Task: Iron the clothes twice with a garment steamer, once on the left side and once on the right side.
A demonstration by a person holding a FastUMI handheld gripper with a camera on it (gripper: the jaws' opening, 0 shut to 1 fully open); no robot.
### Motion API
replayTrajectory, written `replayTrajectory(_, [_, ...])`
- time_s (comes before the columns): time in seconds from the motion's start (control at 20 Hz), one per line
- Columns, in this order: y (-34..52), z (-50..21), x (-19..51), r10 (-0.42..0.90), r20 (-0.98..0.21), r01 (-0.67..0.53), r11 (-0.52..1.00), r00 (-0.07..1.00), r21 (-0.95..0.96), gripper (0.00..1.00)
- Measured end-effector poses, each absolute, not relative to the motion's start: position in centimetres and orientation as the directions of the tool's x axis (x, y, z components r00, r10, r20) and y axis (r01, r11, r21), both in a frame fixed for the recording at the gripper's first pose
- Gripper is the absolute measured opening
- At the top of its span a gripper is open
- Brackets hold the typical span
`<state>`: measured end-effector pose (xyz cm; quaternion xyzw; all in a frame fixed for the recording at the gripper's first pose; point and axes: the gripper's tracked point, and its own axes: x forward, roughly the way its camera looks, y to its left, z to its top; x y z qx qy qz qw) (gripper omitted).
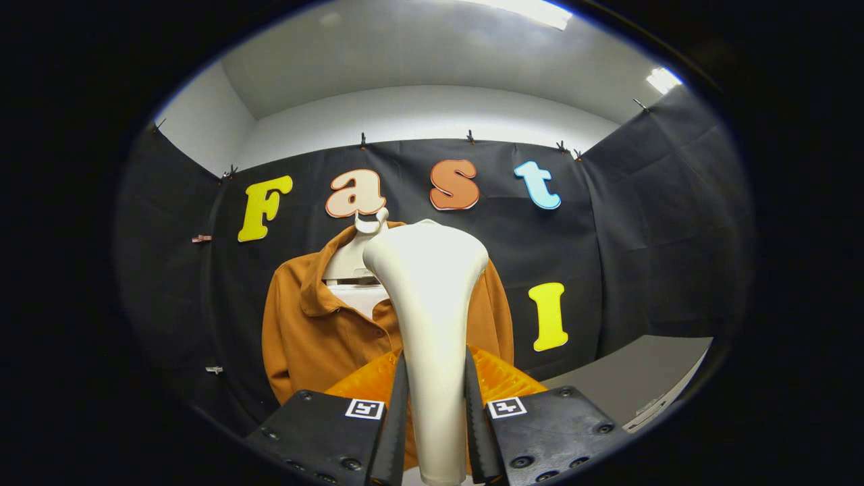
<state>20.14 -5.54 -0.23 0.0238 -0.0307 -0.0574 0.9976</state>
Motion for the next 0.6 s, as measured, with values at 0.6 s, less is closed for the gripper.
replayTrajectory(0.6, [-5.45,-0.38,20.00,-0.103,0.053,0.100,0.994,0.993,0.047,0.41])
